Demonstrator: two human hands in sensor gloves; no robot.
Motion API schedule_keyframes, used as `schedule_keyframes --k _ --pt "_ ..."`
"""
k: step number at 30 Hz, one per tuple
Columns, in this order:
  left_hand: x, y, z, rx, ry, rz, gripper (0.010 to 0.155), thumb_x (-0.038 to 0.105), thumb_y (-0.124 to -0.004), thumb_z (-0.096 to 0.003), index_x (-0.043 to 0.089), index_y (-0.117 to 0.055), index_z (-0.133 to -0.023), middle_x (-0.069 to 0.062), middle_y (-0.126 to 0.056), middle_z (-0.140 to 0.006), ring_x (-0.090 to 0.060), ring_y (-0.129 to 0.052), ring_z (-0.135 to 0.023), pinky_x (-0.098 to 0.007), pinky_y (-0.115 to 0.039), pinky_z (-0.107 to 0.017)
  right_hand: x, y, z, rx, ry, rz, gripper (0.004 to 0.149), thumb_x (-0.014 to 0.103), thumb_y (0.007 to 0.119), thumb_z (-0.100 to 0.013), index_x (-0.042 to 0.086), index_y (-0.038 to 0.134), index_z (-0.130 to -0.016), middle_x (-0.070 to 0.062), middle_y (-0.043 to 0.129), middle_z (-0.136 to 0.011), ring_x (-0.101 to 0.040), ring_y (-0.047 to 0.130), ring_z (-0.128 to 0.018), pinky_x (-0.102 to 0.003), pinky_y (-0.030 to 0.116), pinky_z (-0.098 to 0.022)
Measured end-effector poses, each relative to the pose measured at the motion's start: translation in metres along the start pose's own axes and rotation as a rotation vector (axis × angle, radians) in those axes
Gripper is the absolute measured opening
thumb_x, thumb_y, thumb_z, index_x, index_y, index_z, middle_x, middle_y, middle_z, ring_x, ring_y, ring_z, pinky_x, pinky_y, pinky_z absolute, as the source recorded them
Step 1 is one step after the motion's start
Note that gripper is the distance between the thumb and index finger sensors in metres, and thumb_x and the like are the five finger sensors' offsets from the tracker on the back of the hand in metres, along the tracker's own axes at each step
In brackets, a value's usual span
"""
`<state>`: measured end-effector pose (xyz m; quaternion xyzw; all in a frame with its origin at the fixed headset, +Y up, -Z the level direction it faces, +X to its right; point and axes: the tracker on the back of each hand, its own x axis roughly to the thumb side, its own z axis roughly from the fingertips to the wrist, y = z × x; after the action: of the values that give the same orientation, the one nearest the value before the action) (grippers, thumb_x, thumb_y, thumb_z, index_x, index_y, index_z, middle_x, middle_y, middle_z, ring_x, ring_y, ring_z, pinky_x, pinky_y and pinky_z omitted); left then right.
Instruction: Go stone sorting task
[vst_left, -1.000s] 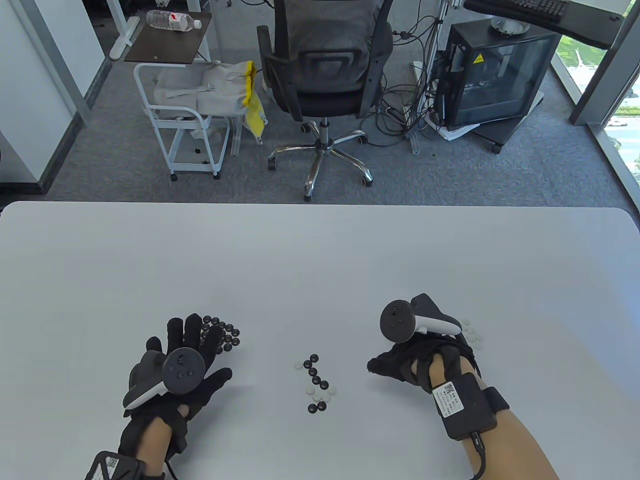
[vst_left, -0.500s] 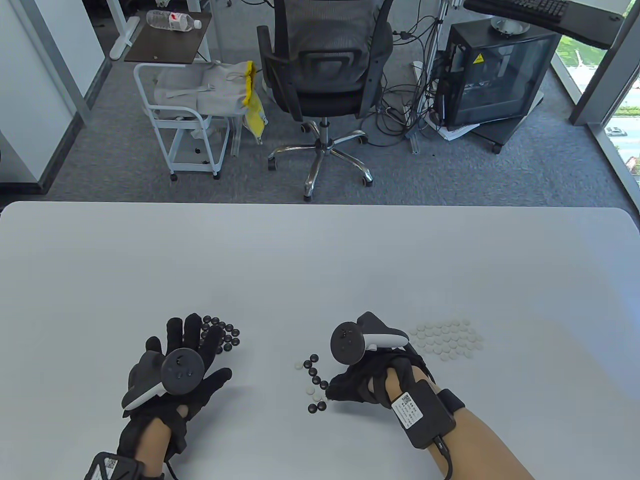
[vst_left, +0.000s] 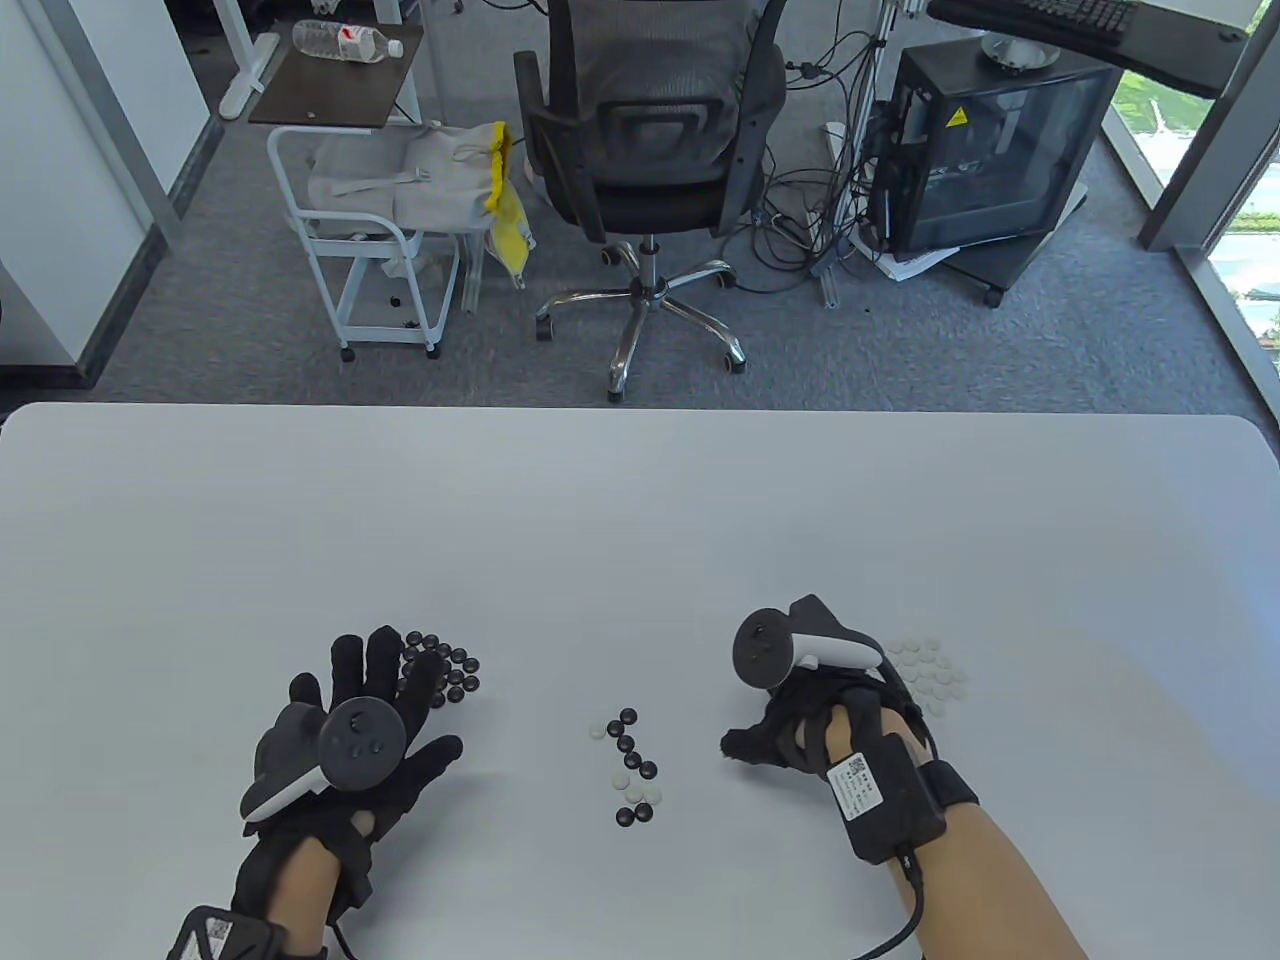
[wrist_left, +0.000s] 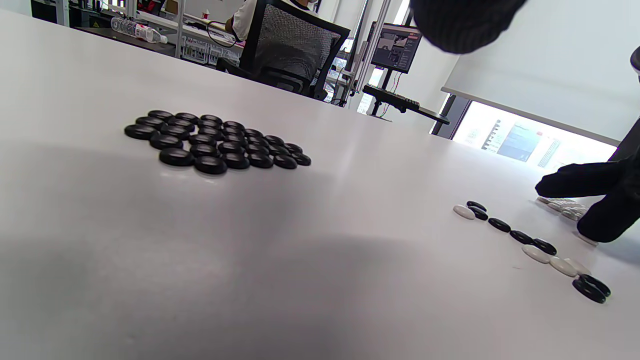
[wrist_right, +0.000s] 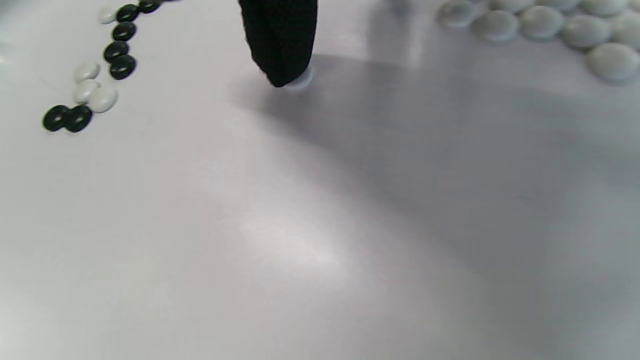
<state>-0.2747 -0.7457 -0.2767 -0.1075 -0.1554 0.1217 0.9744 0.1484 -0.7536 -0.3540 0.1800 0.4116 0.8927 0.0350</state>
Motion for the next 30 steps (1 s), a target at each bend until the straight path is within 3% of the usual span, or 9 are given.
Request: schedule_keyframes --k 7,13,24,30 --pt "0.0 0.0 0.0 0.002 0.001 -0.002 0.081 0.055 -0.058 -0.0574 0.018 -0.018 -0.118 -0.027 0.01 -0.114 -0.053 0.014 -0.096 -0.082 -0.002 -0.054 -0.048 0.007 0.024 -0.031 0.158 -0.008 0.06 0.049 0.059 -0.058 0.014 0.073 -0.106 -0.035 0.013 -0.113 -0.065 0.003 -0.094 -0.09 0.017 -0.057" --pt "0.001 -0.001 0.0 -0.002 -0.004 -0.01 0.081 0.055 -0.058 -0.0574 0.018 -0.018 -0.118 -0.027 0.01 -0.114 -0.053 0.014 -0.096 -0.082 -0.002 -0.054 -0.071 0.011 0.032 -0.052 0.207 -0.065 0.061 0.049 0.059 -0.058 0.015 0.066 -0.109 -0.036 0.009 -0.112 -0.065 0.001 -0.093 -0.09 0.015 -0.057" --pt "0.001 -0.001 0.0 -0.006 0.004 -0.004 0.081 0.055 -0.058 -0.0574 0.018 -0.018 -0.118 -0.027 0.01 -0.114 -0.052 0.014 -0.096 -0.082 -0.002 -0.055 -0.078 0.01 0.03 -0.08 0.218 -0.088 0.064 0.049 0.058 -0.058 0.013 0.06 -0.112 -0.037 0.005 -0.111 -0.065 -0.002 -0.092 -0.09 0.012 -0.057" --pt "0.001 -0.001 -0.001 -0.007 0.003 -0.004 0.081 0.055 -0.058 -0.0574 0.018 -0.018 -0.118 -0.027 0.01 -0.114 -0.052 0.014 -0.096 -0.082 -0.002 -0.054 -0.065 -0.006 0.031 -0.14 0.161 -0.135 0.065 0.049 0.058 -0.059 0.011 0.065 -0.11 -0.038 0.007 -0.112 -0.066 -0.002 -0.092 -0.09 0.013 -0.057"
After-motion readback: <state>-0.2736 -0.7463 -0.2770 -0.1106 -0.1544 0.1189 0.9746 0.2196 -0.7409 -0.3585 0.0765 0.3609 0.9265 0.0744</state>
